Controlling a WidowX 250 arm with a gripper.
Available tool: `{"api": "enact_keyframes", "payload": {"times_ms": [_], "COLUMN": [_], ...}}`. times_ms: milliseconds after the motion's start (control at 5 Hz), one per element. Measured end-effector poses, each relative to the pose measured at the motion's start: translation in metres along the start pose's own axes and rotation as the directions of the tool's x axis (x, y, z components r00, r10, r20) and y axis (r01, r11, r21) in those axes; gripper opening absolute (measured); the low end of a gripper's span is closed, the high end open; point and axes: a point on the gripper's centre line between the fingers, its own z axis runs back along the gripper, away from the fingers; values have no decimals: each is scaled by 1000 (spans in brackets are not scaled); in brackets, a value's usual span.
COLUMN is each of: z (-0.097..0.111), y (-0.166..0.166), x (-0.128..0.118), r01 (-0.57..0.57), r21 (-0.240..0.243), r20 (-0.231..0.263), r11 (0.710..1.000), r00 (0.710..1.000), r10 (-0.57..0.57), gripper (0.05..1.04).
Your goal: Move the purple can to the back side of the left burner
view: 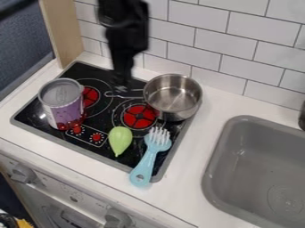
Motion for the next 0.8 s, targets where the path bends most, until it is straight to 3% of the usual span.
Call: {"api": "enact_keyframes", "payload": {"times_ms": [200,400,600,800], "z": [1,2,-9,-24], "y": [-1,-4,-14,-27], "x": [-38,-72,-101,-123], "r01": [-229,-432,-621,-760], "r21": [-56,-27,-11,37], "r20": [-109,-166,-223,-272], "r11": [972,902,784,649], "r00": [969,891,766,618], "r10": [222,422,604,738], "gripper": [1000,1000,1000,1000]}}
